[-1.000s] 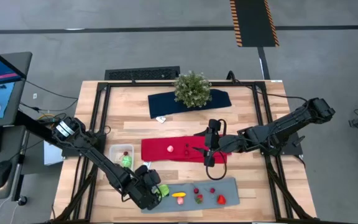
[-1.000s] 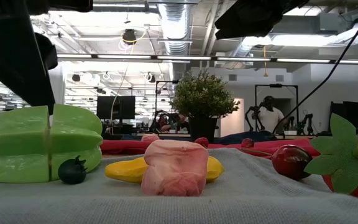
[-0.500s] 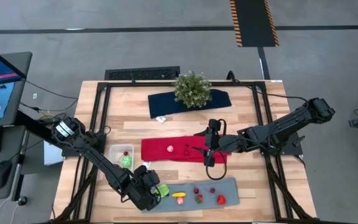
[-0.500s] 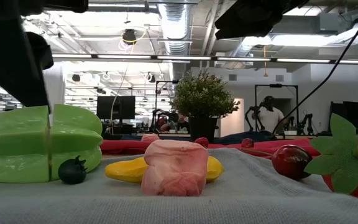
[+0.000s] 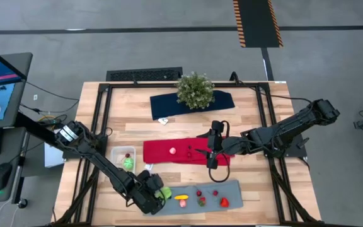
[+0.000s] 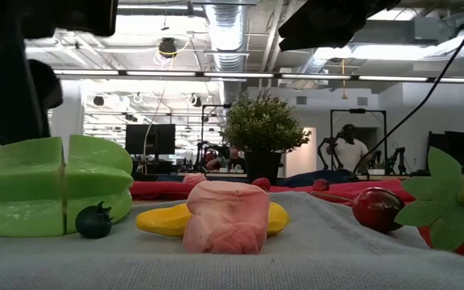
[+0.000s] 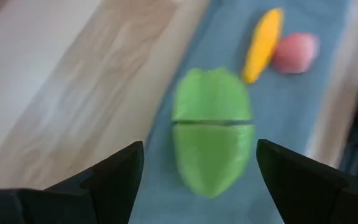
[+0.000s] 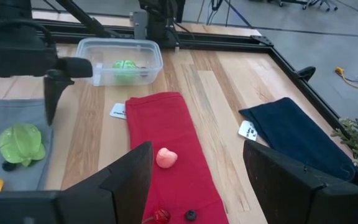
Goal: Pick and placing Produce into tupperware
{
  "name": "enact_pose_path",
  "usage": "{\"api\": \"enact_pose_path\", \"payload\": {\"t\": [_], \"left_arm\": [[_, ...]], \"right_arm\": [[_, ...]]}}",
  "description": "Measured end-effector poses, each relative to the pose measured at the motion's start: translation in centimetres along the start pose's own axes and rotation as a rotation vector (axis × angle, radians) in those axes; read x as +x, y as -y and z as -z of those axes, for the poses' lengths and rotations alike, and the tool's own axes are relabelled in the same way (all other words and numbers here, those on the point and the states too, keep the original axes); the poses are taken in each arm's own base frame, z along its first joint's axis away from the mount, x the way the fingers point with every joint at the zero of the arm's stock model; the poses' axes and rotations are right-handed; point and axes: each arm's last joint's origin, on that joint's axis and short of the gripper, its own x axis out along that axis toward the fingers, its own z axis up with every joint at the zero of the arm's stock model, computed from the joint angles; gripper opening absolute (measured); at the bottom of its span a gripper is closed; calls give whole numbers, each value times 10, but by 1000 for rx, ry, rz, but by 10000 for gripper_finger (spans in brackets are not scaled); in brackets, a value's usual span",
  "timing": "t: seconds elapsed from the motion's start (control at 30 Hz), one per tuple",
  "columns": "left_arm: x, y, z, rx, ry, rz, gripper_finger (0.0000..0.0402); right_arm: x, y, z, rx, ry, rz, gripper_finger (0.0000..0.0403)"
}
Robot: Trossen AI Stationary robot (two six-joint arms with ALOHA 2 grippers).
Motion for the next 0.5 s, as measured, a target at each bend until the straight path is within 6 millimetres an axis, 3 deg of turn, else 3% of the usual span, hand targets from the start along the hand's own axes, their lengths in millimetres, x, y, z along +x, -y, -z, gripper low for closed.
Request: {"api": "enact_pose_path", "payload": {"t": [0.2,0.5], "left_arm": [[0,7,-3,19,32,70,302],[12,0,2,20,-20,12,302]], "right_arm": [[0,0,0,0,0,0,275],[0,0,1,-3,-7,0,275]]}}
